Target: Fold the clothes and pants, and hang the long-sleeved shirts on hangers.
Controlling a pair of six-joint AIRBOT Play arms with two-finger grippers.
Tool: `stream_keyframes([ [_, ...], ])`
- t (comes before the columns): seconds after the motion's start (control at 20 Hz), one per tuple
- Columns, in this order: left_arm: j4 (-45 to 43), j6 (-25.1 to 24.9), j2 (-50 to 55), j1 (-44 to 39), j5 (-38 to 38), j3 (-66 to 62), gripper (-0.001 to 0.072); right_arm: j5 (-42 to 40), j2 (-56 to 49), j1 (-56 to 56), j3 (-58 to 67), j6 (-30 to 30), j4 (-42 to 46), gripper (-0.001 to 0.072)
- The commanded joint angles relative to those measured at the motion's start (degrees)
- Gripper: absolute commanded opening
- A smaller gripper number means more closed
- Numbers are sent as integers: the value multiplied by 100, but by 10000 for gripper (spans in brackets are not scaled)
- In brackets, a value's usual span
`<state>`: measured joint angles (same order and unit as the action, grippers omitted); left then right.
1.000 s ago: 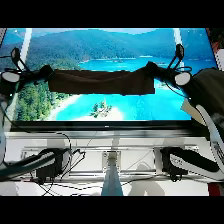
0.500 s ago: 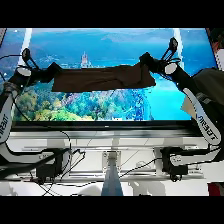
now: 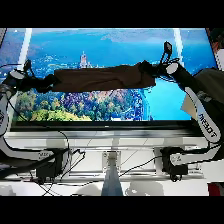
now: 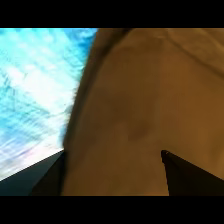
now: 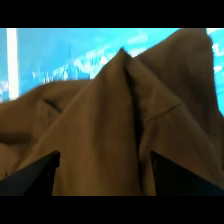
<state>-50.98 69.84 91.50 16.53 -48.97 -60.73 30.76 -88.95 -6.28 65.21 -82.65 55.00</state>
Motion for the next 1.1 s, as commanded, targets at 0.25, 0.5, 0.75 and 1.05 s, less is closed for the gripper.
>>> stream_keyframes([
  [0.25, 330, -1480, 205, -925, -463, -673, 13, 608, 2, -614, 341, 730, 52, 366],
  [0.5, -393, -1198, -748, -896, -2546, -1849, 12, 520, -11, -1193, 916, 833, 76, 12],
  [0.75, -385, -1198, -2208, -909, -3167, -1869, 14, 122, -474, -2391, 1235, 407, 24, 11],
  [1.05, -387, -1200, -2933, -907, -3047, -1867, 14, 114, -1589, -3923, 2459, -861, 4, 12],
])
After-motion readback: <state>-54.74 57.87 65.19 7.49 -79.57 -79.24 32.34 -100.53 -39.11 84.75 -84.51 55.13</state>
